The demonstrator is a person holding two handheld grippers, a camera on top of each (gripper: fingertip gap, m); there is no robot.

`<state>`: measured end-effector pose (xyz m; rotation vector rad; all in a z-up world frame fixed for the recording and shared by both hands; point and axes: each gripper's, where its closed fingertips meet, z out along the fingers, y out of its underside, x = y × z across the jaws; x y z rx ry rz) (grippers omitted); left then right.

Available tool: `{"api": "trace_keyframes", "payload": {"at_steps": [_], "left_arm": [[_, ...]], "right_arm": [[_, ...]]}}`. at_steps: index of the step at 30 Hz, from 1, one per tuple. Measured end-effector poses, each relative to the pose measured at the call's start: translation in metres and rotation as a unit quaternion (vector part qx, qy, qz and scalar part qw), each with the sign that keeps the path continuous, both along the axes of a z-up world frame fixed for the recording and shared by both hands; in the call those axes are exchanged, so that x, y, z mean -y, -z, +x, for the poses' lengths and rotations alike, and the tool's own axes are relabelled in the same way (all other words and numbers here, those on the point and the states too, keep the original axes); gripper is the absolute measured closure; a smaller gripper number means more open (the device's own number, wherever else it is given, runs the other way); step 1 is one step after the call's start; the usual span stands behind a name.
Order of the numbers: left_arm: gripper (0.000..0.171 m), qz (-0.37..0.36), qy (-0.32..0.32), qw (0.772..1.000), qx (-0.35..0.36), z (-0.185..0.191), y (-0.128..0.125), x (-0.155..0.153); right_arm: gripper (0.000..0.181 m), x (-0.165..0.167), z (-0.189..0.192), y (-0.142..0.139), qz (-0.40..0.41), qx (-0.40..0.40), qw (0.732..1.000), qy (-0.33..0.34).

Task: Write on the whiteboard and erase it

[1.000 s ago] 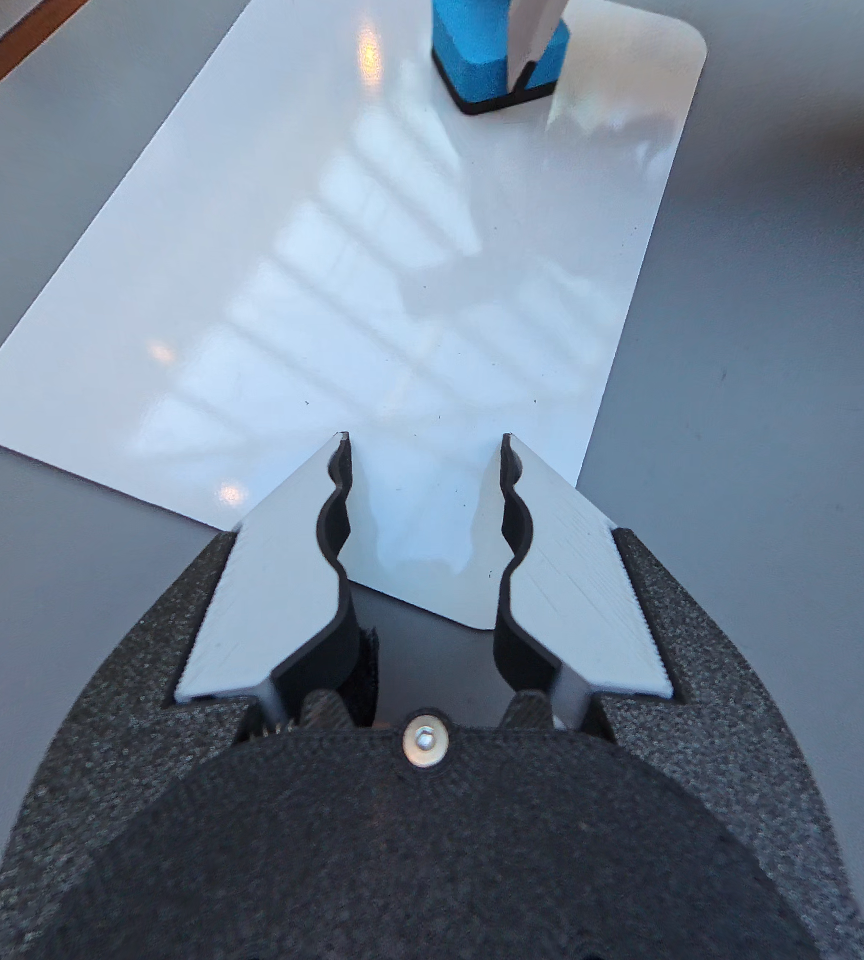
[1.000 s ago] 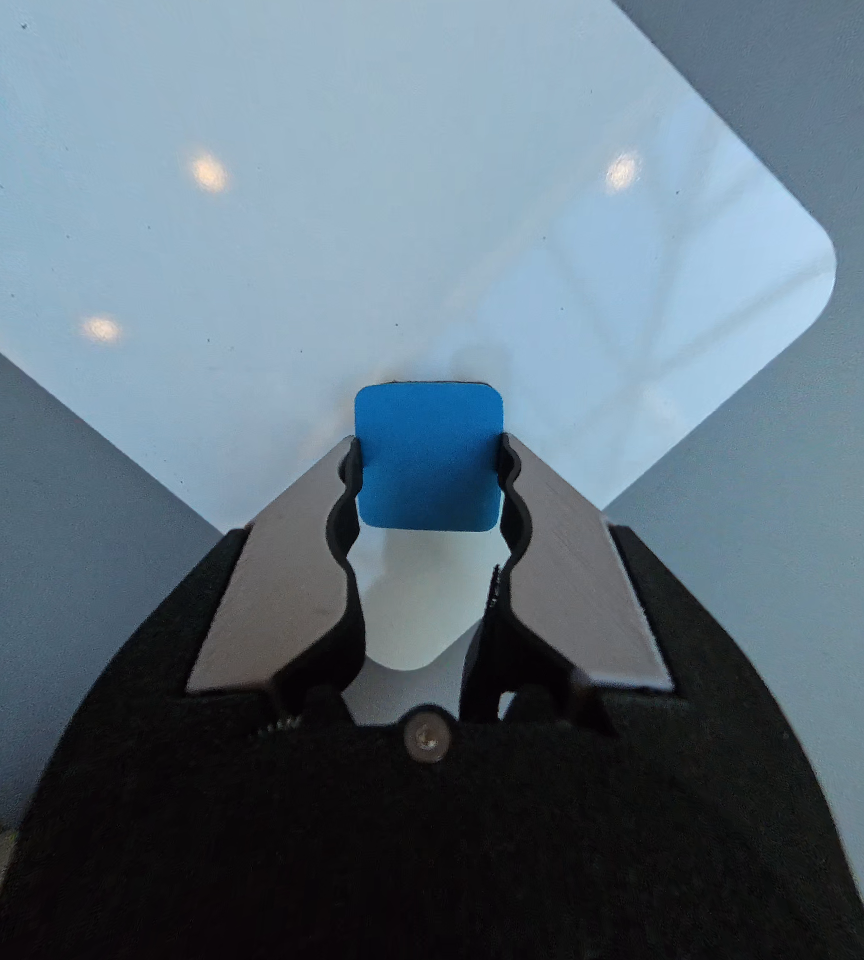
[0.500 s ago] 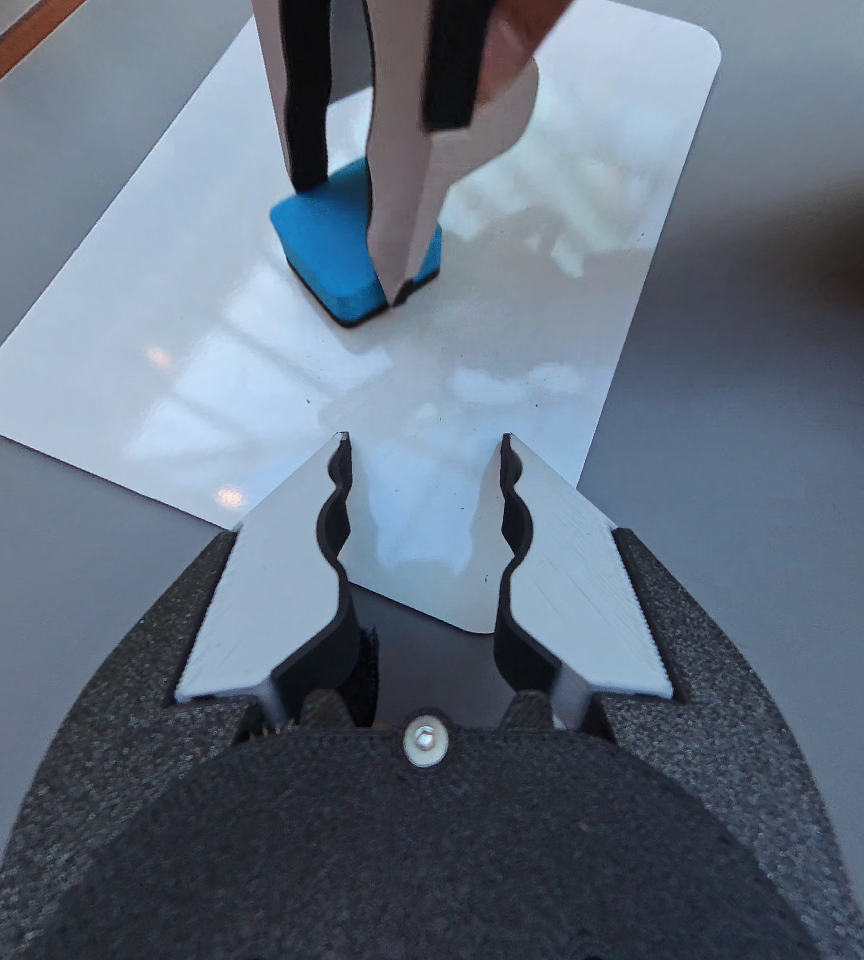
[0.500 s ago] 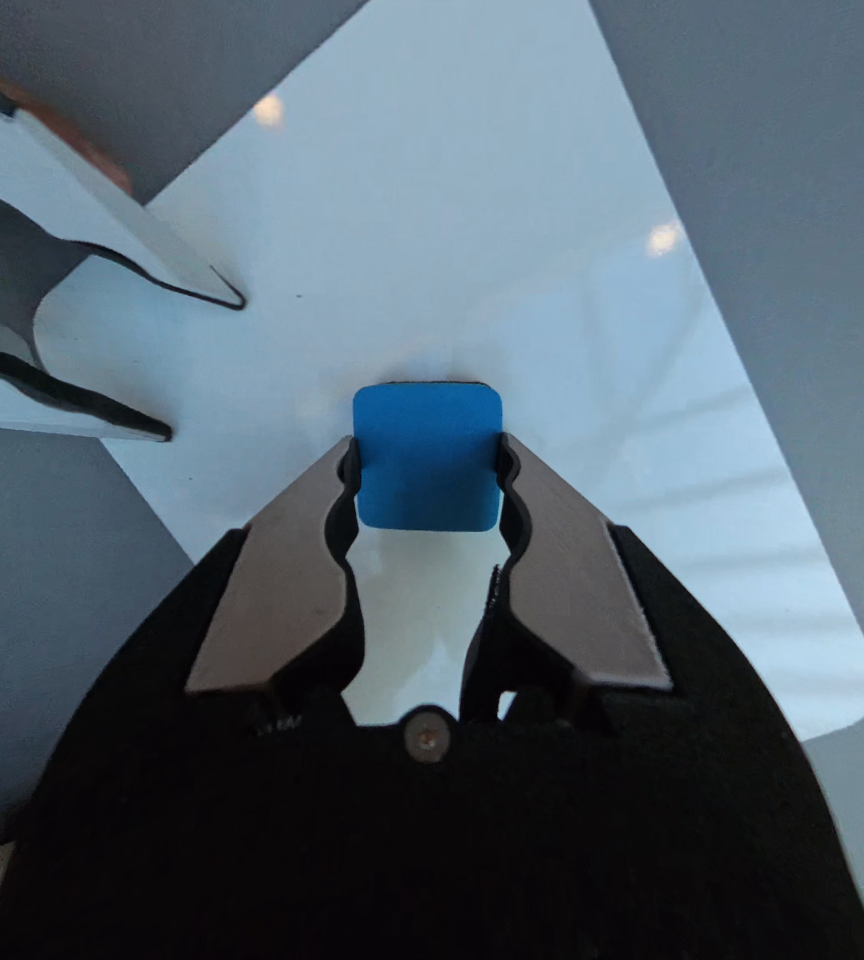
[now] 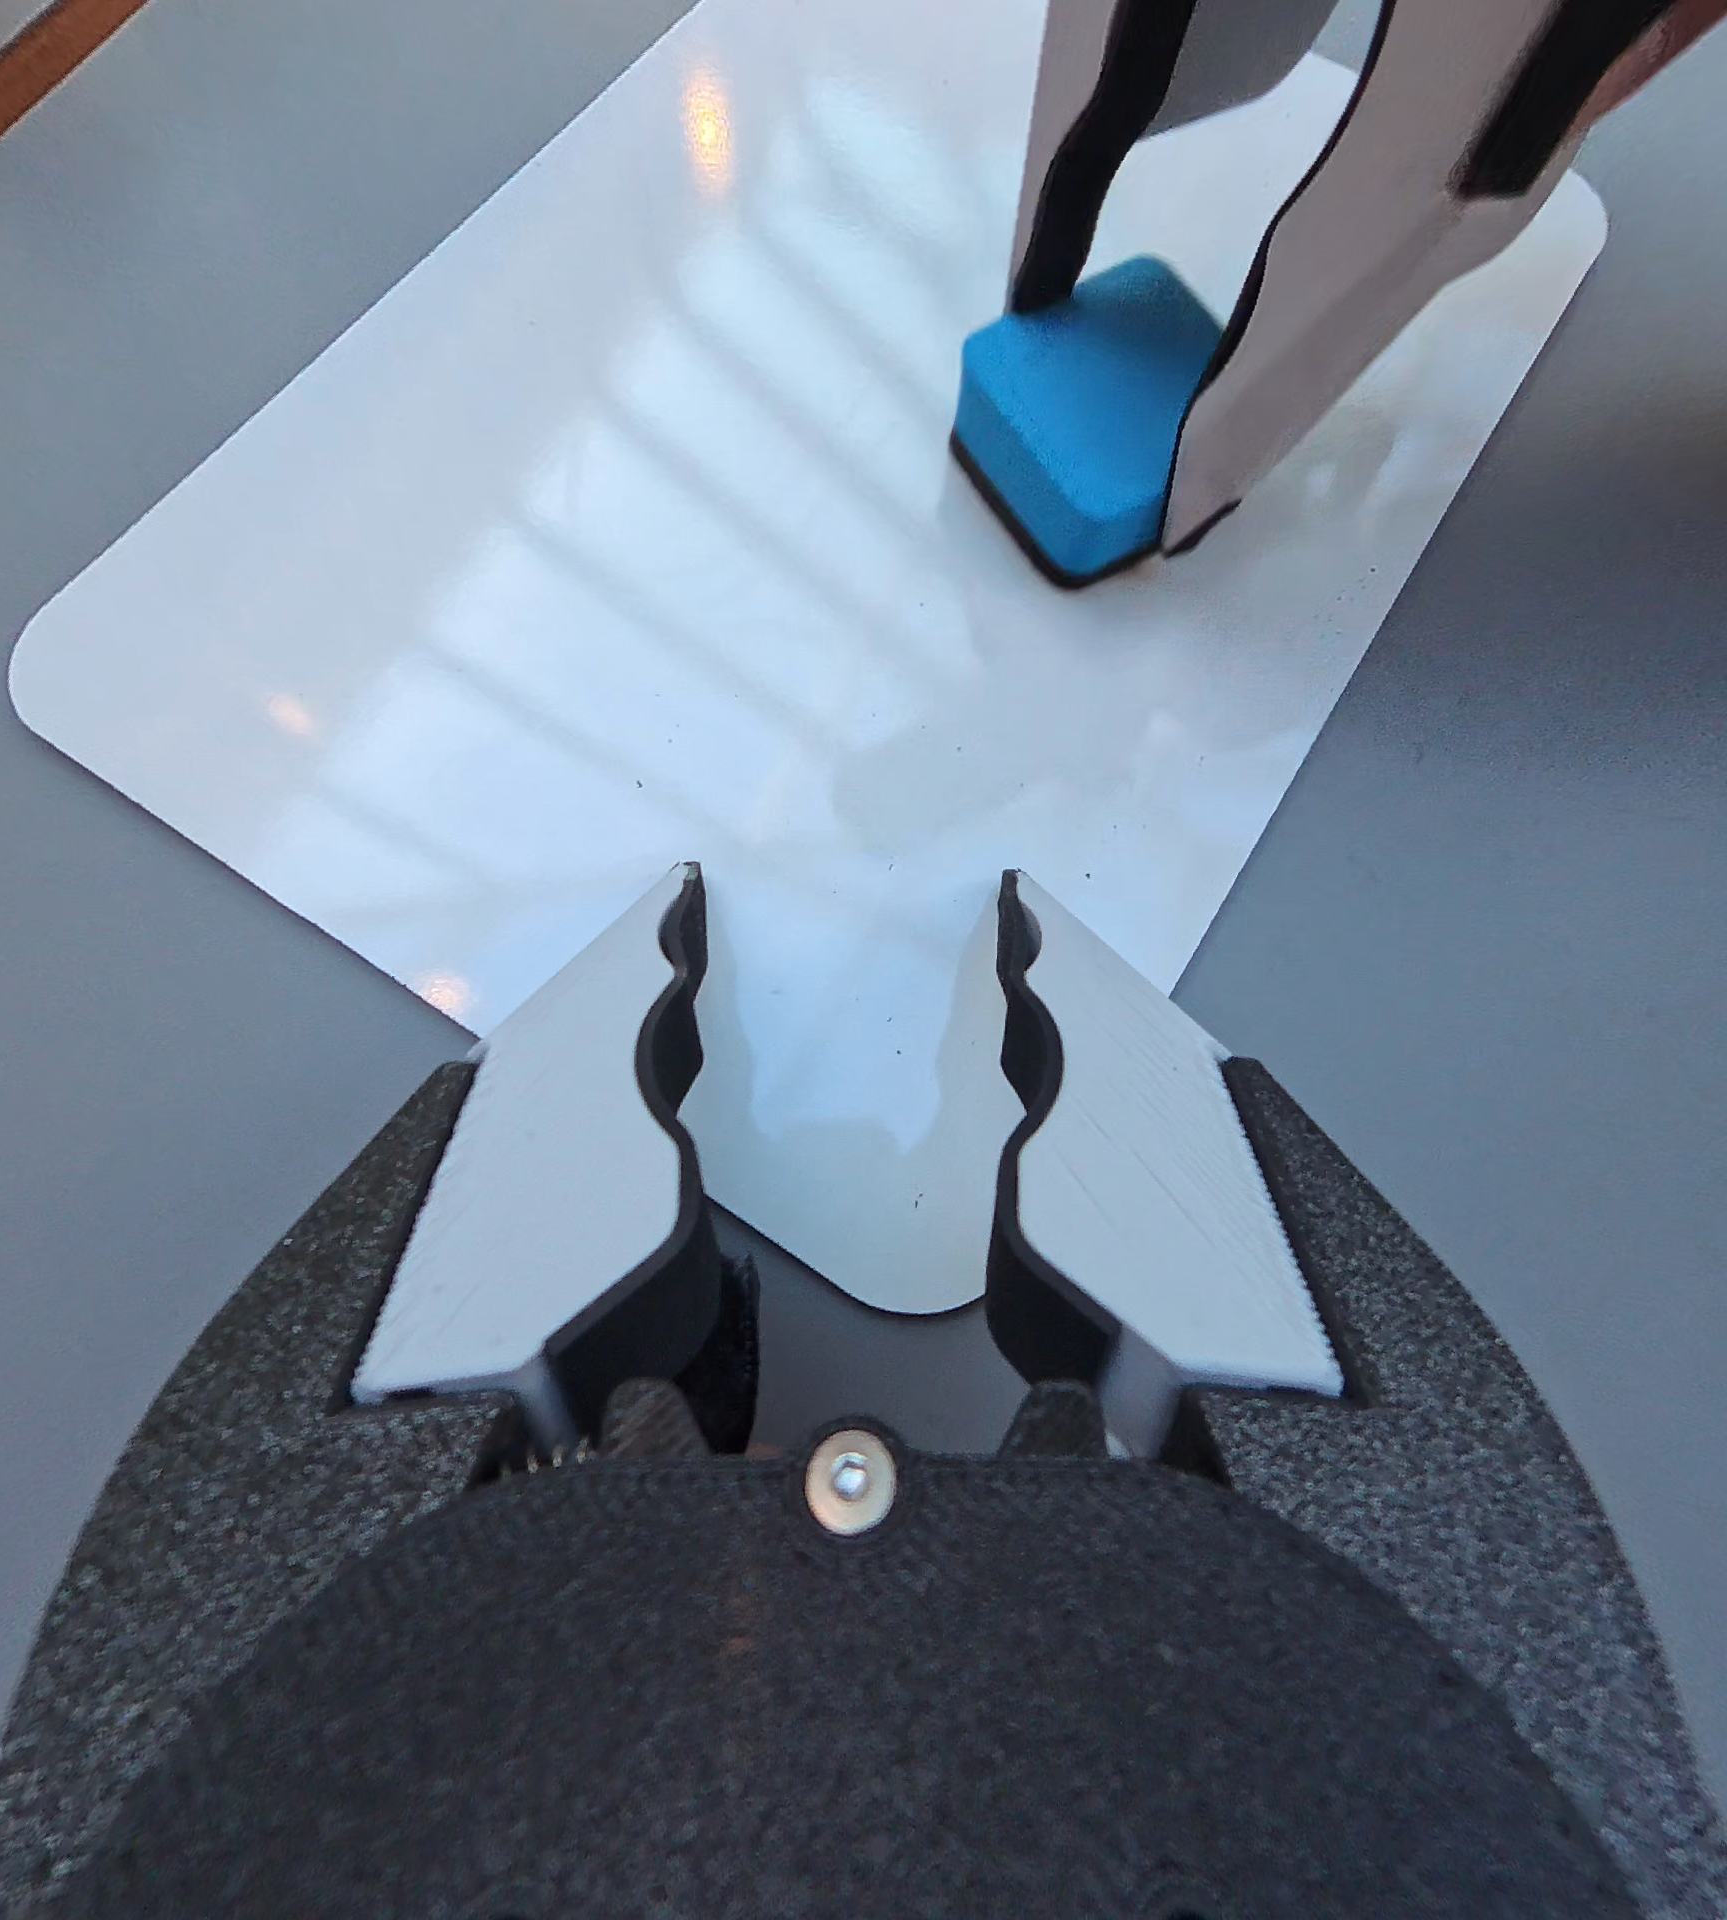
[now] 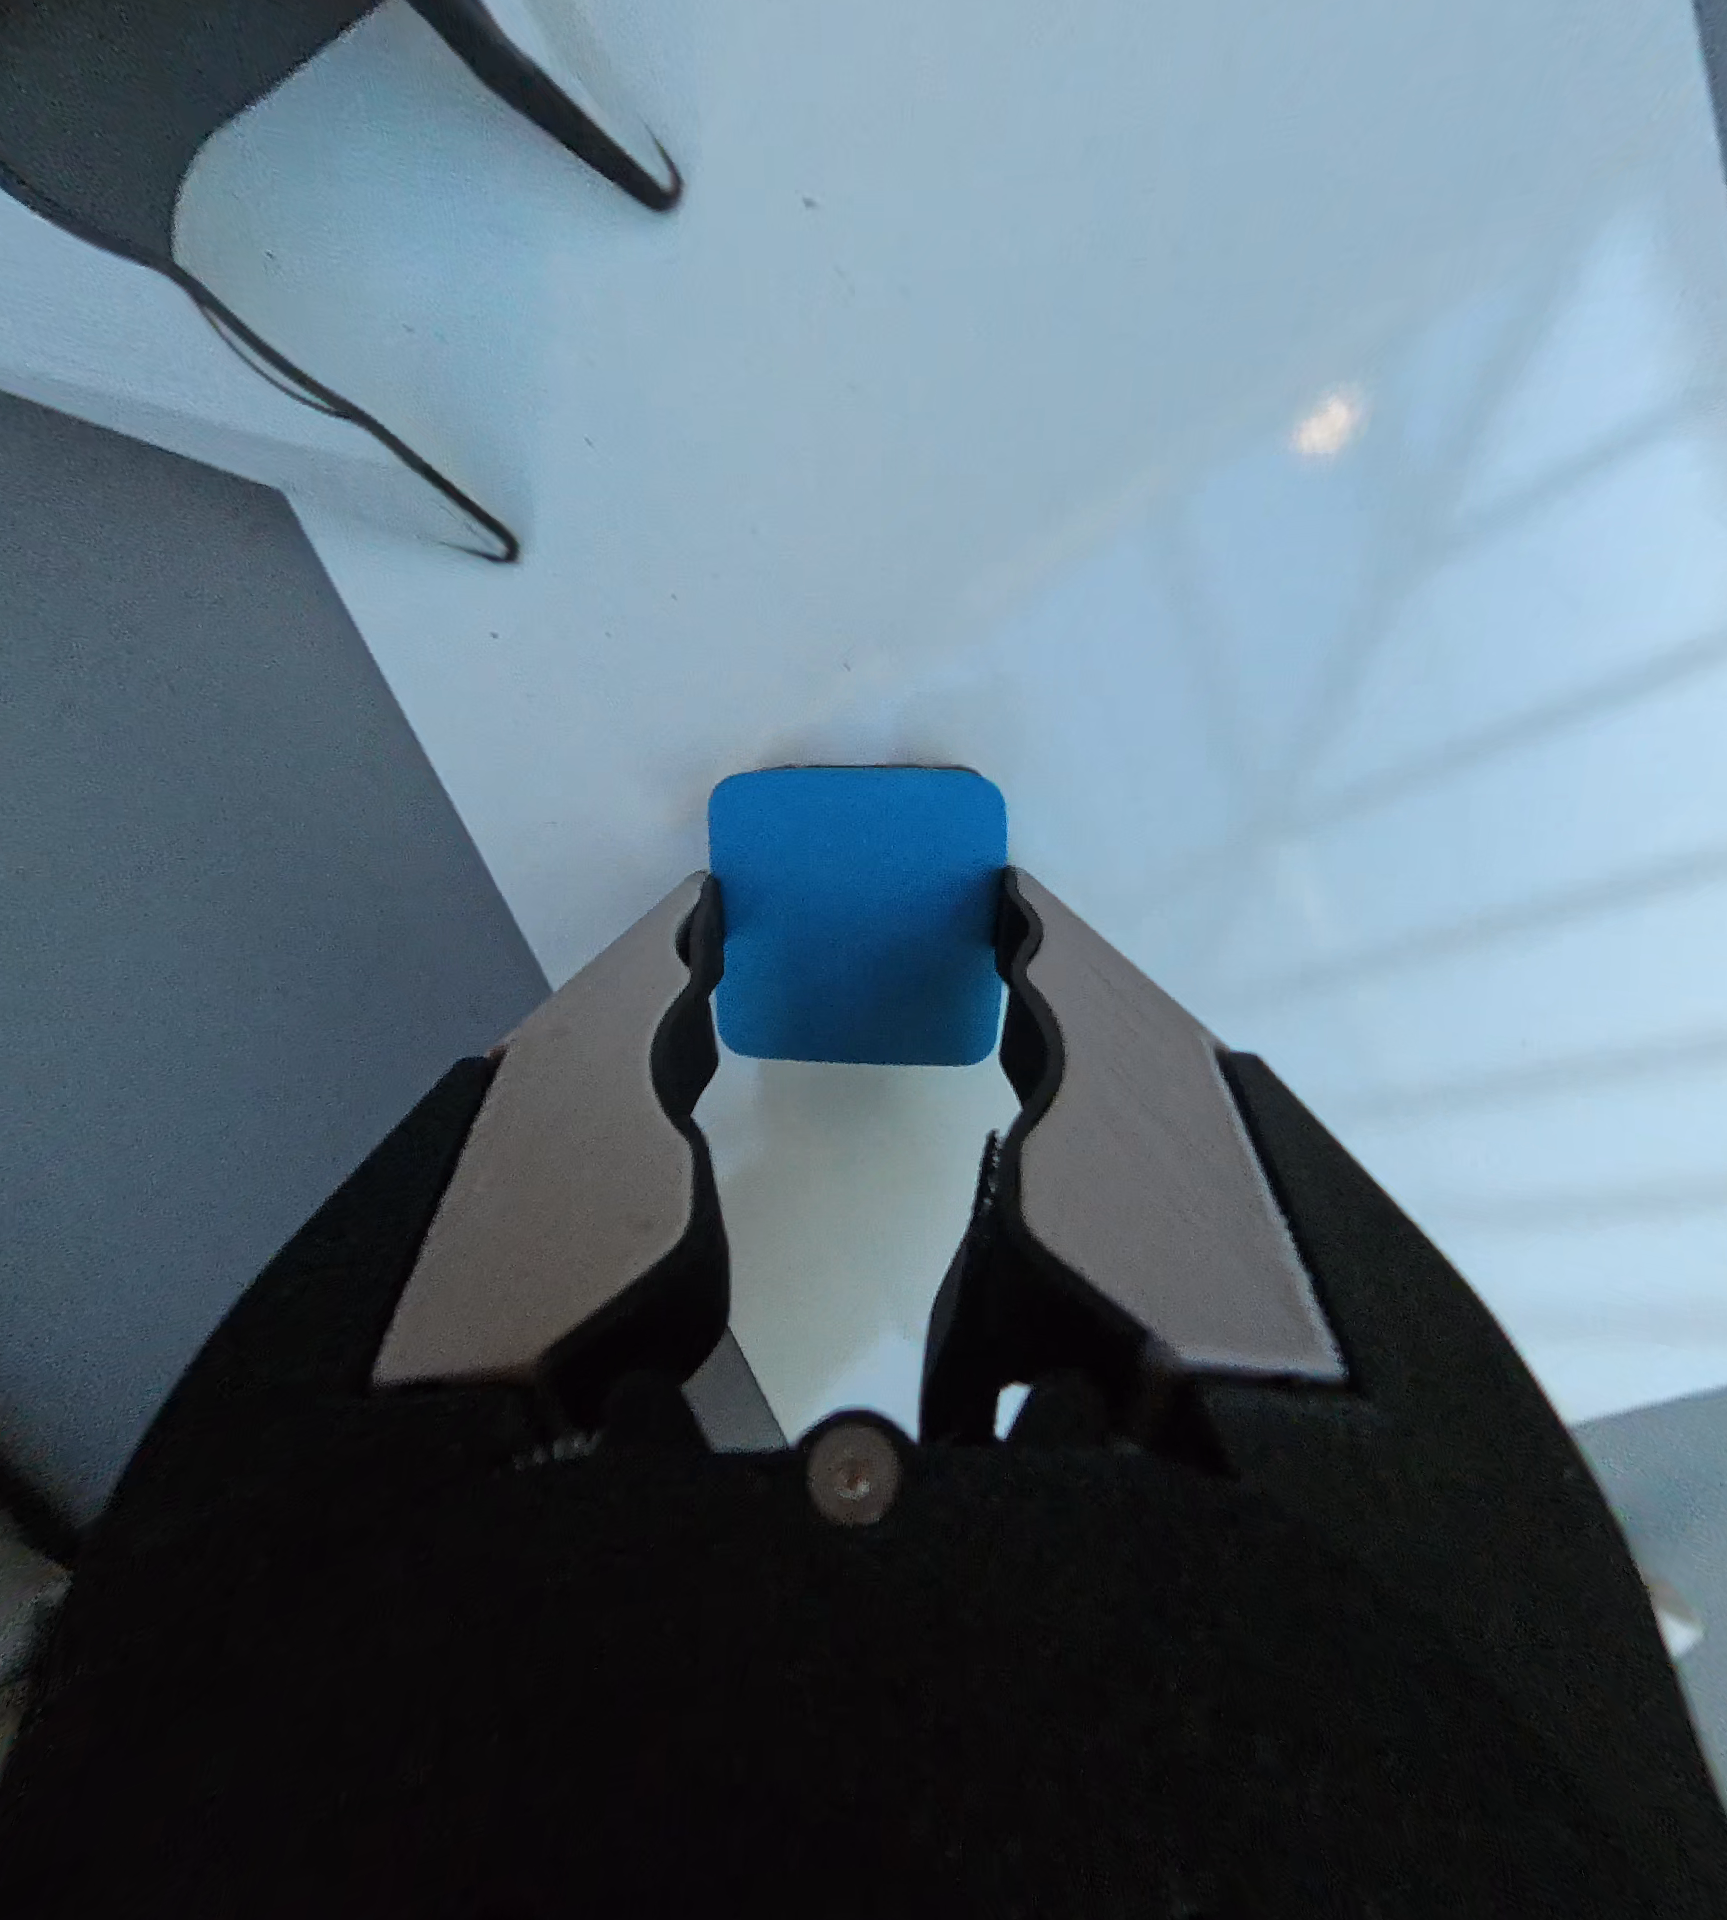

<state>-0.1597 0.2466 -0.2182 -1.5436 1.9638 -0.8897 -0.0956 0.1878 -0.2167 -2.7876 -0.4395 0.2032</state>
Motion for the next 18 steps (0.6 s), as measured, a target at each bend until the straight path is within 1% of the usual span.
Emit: {"api": "trace_keyframes", "payload": {"at_steps": [2,3,4,6,7,8,10,11,13,15,18], "left_arm": [[0.114,0.001,-0.002,1.0,0.0,0.0,0.0,0.0],[0.114,0.002,-0.002,1.0,0.0,0.0,0.0,0.0],[0.114,0.002,-0.003,1.0,0.0,0.0,0.0,0.0],[0.114,0.003,-0.005,1.0,0.0,-0.001,0.0,0.0],[0.114,0.003,-0.006,1.0,0.0,-0.001,0.0,0.0],[0.114,0.004,-0.007,1.0,0.0,-0.001,0.0,0.0],[0.114,0.003,-0.007,1.0,0.0,-0.002,0.0,0.0],[0.115,0.002,-0.007,1.0,0.0,-0.001,0.0,0.0],[0.115,0.002,-0.007,1.0,0.0,-0.002,0.0,0.0],[0.115,0.001,-0.006,1.0,0.0,-0.002,0.0,0.0],[0.115,0.0,-0.006,1.0,0.0,-0.002,0.0,0.0]], "right_arm": [[0.129,-0.021,-0.022,0.0,0.016,0.002,0.999,-0.05],[0.129,-0.03,-0.024,0.0,0.021,0.006,0.998,-0.061],[0.129,-0.037,-0.02,-0.001,0.022,0.011,0.998,-0.06],[0.129,-0.045,0.009,-0.002,0.029,0.027,0.999,-0.03],[0.129,-0.044,0.027,-0.002,0.032,0.028,0.999,-0.005],[0.129,-0.038,0.042,-0.002,0.026,0.013,0.999,0.021],[0.129,-0.017,0.07,-0.002,0.026,-0.002,0.998,0.065],[0.129,-0.004,0.077,-0.002,0.026,-0.008,0.997,0.079],[0.129,0.014,0.076,-0.002,0.038,-0.025,0.996,0.082],[0.129,0.017,0.062,-0.005,0.074,-0.038,0.995,0.063],[0.129,0.007,0.04,-0.025,0.195,-0.07,0.977,0.042]]}}
